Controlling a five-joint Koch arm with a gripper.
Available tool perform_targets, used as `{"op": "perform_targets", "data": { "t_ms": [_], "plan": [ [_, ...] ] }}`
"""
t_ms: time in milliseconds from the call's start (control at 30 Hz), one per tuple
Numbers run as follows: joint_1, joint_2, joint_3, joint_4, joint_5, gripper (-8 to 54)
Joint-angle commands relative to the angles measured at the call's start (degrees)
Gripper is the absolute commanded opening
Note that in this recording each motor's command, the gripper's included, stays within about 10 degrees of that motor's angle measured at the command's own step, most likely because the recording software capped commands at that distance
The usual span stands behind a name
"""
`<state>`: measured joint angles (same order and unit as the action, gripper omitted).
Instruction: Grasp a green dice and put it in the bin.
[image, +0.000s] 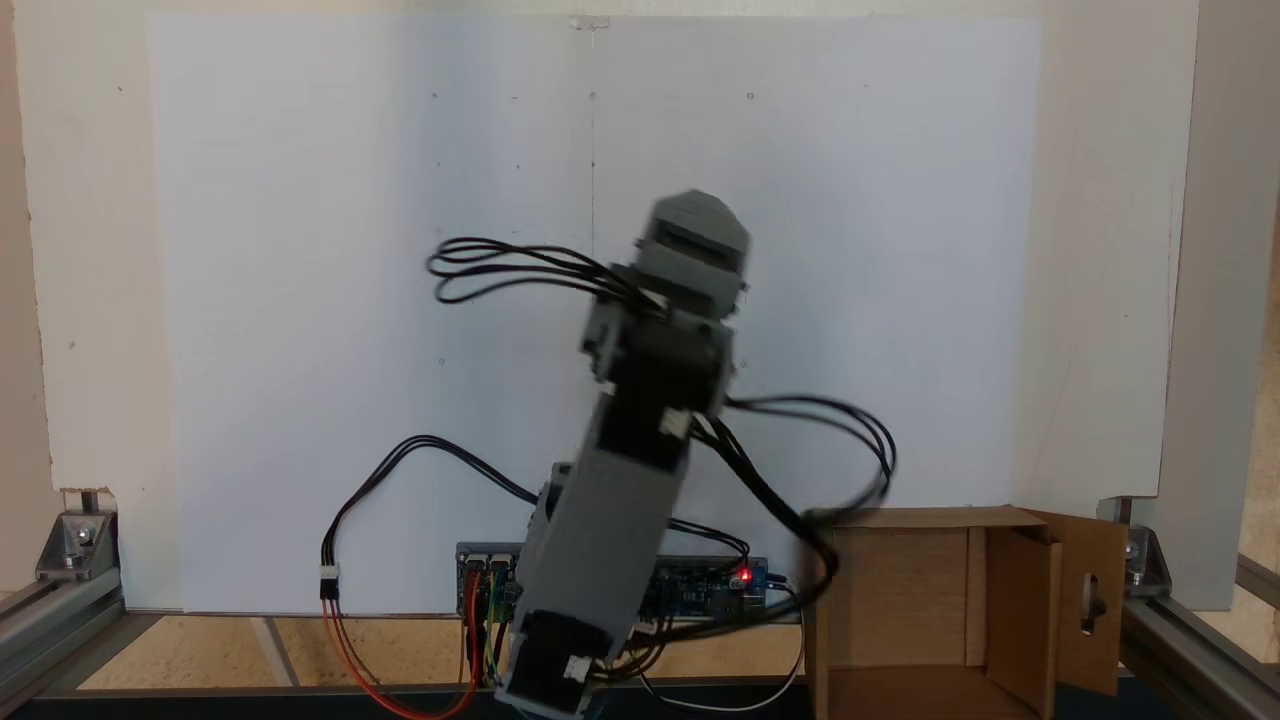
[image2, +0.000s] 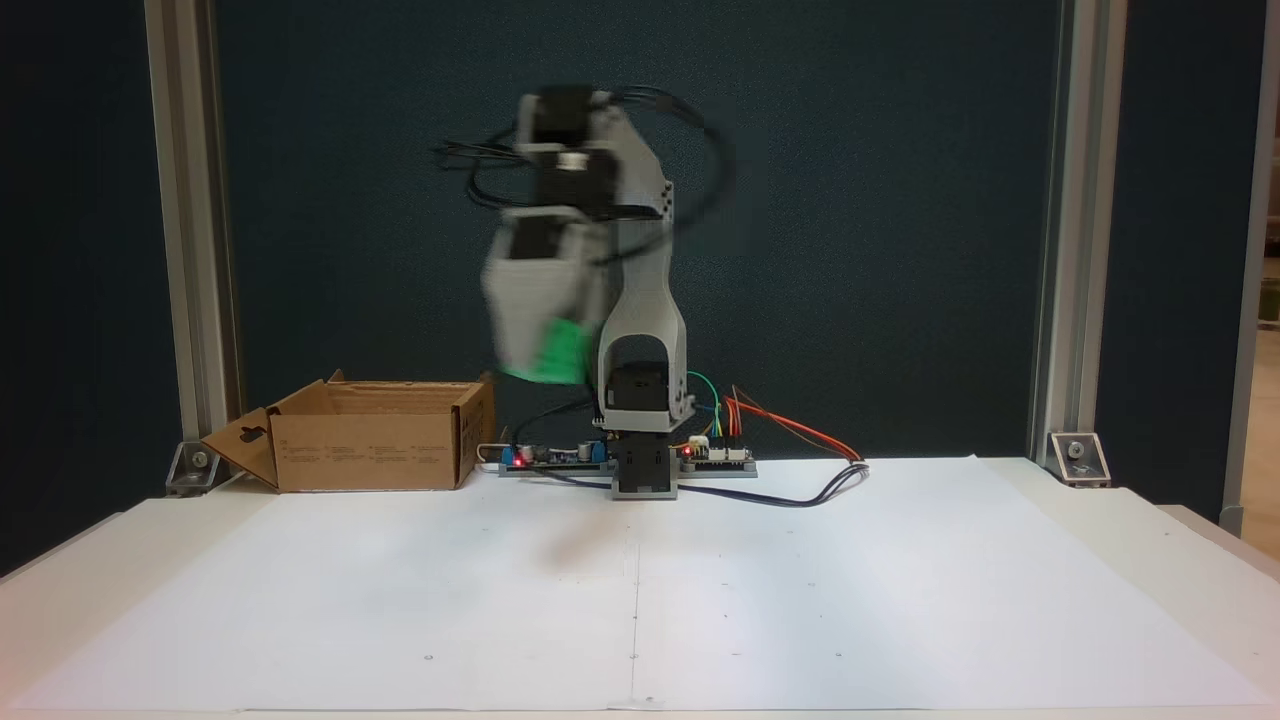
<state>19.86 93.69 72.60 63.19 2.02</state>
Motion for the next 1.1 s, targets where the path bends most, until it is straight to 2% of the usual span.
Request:
{"op": "perform_targets", "data": {
  "t_ms": [0, 233, 533, 733, 967, 1000, 1033, 1067],
  "plan": [
    [8.8, 4.6, -1.5, -0.3, -7.9, 11.5],
    [36.7, 6.6, -3.0, -1.5, -20.0, 11.5],
    [69.8, -7.7, -3.1, -17.6, -29.7, 11.5],
    [82.5, -15.0, -3.0, -19.3, -36.4, 11.5],
    [85.1, -16.3, 1.1, -7.4, -41.6, 11.5],
    [85.0, -16.3, 1.1, -7.4, -41.5, 25.8],
    [84.7, -16.5, 1.3, -7.4, -41.3, 32.1],
    [84.4, -17.0, 2.2, -7.4, -41.3, 34.6]
  ]
}}
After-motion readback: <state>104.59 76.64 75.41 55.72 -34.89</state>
